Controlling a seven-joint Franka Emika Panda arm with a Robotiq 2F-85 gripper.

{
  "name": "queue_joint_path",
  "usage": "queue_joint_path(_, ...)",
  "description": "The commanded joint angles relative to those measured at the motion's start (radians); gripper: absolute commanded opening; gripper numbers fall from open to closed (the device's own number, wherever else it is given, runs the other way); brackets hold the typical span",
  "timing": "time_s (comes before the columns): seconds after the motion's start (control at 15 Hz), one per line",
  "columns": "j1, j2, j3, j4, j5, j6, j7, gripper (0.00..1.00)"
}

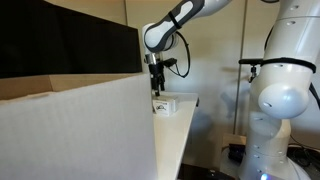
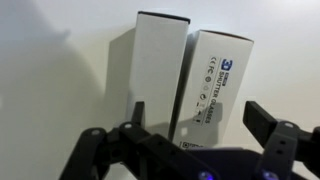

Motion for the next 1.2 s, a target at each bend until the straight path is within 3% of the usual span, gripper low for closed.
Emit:
queue_joint_path(0.0,-0.001,0.013,-0.002,0.018,0.009,0.0,-0.079,1.0)
queue_joint_path(0.33,0.001,0.016,-0.005,0.02,0.007,0.001,-0.156,1.0)
queue_joint_path(0.4,0.025,0.001,0.013,0.11,0.038,-0.075,-0.185,1.0)
queue_joint_path(0.8,0.059,0.014,0.015,0.205,0.028,0.11,-0.336,1.0)
queue_joint_path(1.13,0.073,0.021,-0.001,0.231,0.076,0.133,-0.56,1.0)
